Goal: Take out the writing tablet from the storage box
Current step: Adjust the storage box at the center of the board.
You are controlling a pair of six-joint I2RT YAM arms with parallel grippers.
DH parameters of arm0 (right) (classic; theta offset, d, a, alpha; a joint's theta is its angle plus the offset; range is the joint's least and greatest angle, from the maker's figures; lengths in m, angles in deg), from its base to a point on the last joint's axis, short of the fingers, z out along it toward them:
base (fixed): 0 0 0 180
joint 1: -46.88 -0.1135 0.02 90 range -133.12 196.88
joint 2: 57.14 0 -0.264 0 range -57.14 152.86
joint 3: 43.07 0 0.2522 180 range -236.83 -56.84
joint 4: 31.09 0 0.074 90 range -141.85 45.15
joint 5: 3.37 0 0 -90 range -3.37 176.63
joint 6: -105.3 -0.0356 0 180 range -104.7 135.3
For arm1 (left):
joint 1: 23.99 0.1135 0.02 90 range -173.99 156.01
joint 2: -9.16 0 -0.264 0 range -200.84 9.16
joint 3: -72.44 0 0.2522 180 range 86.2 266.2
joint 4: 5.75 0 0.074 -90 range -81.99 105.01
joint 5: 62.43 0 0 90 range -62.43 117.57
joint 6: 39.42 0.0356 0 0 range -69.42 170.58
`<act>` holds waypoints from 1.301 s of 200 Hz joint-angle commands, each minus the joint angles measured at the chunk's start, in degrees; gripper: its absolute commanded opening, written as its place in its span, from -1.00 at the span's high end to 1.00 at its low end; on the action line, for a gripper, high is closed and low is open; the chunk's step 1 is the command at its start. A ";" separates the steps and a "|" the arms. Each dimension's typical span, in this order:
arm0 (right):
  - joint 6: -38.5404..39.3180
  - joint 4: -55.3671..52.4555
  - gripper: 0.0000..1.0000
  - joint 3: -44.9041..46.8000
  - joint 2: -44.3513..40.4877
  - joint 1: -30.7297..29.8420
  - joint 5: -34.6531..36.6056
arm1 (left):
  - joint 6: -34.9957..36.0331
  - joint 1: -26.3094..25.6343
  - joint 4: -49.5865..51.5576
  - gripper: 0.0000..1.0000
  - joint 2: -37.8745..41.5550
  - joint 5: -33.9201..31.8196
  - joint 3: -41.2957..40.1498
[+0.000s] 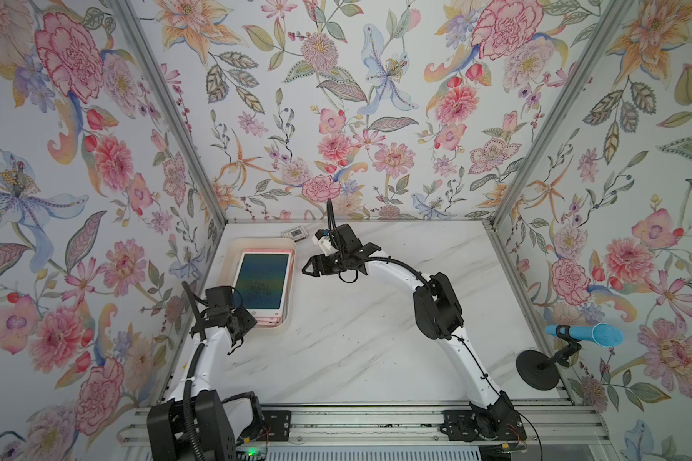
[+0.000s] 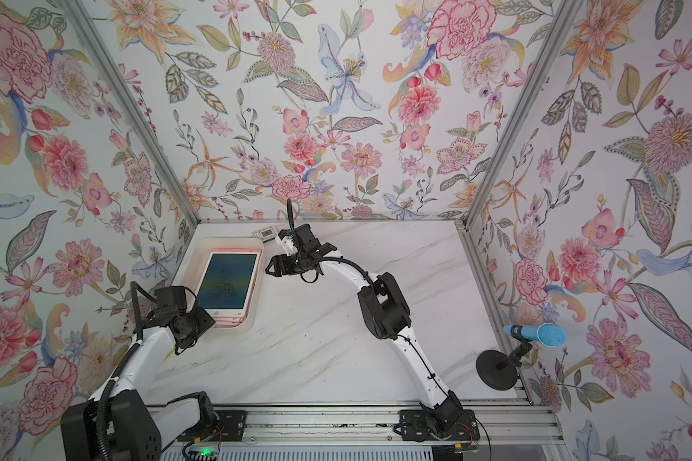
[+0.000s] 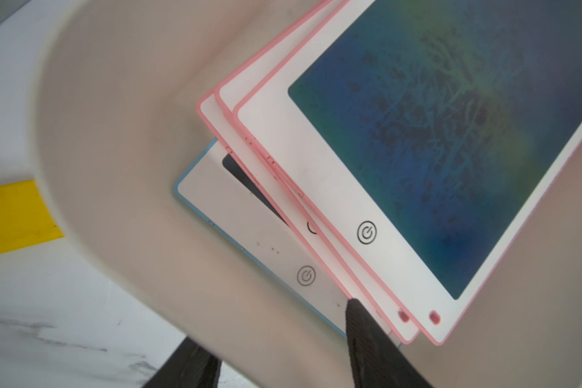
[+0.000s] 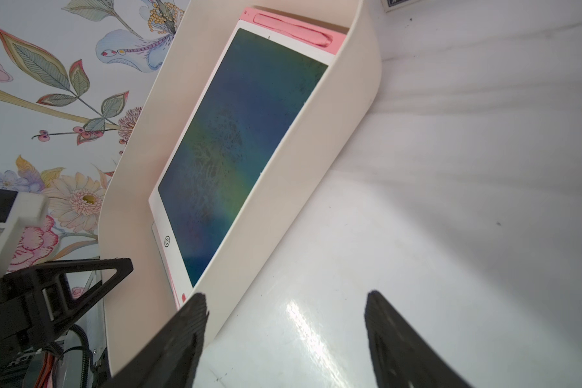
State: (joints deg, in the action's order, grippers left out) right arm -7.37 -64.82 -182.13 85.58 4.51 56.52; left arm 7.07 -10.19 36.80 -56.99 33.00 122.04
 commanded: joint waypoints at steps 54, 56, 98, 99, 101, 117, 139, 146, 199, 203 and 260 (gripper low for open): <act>2.72 -1.53 -0.53 -0.57 -0.40 1.34 -1.09 | 6.87 0.26 -5.27 0.24 -12.30 -3.51 7.64; 2.86 -1.62 -0.53 -0.74 -0.31 1.46 -1.18 | 7.14 0.33 -5.16 0.26 -12.74 -3.74 8.02; 6.32 -2.96 -0.66 -5.65 3.16 3.36 -2.86 | 11.48 0.63 -6.34 0.44 -20.34 -5.98 13.01; 6.37 -2.97 -0.66 -5.74 3.26 3.44 -2.85 | 11.63 0.67 -6.28 0.45 -20.51 -6.10 13.15; 6.47 -2.97 -0.66 -5.99 3.38 3.48 -2.85 | 11.81 0.65 -6.23 0.44 -20.82 -6.32 13.37; 6.83 -2.97 -0.68 -7.68 4.55 4.18 -2.23 | 13.32 0.70 -5.93 0.46 -22.53 -8.27 14.96; 6.91 -2.97 -0.68 -9.54 5.43 4.79 0.37 | 13.77 1.41 -6.33 0.46 -23.08 -11.18 16.57; 7.33 -2.98 -0.69 -10.08 5.75 4.83 1.50 | 14.11 1.53 -6.32 0.47 -24.76 -12.12 17.33; 8.53 -2.93 -0.70 -14.97 8.99 8.09 4.49 | 19.36 1.75 -6.53 0.53 -29.70 -19.11 24.09; 8.73 -2.97 -0.70 -15.31 9.26 8.09 4.45 | 20.21 1.74 -6.84 0.53 -29.96 -19.70 24.48; 6.95 -0.56 -0.74 -19.22 12.04 7.10 0.40 | 27.48 1.75 -11.36 0.50 -33.82 -24.33 27.77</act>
State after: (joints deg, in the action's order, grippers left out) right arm 0.04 -66.96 -199.48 96.38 12.86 59.43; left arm 29.61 -8.61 29.31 -88.11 11.54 147.72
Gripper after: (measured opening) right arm 0.866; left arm 0.251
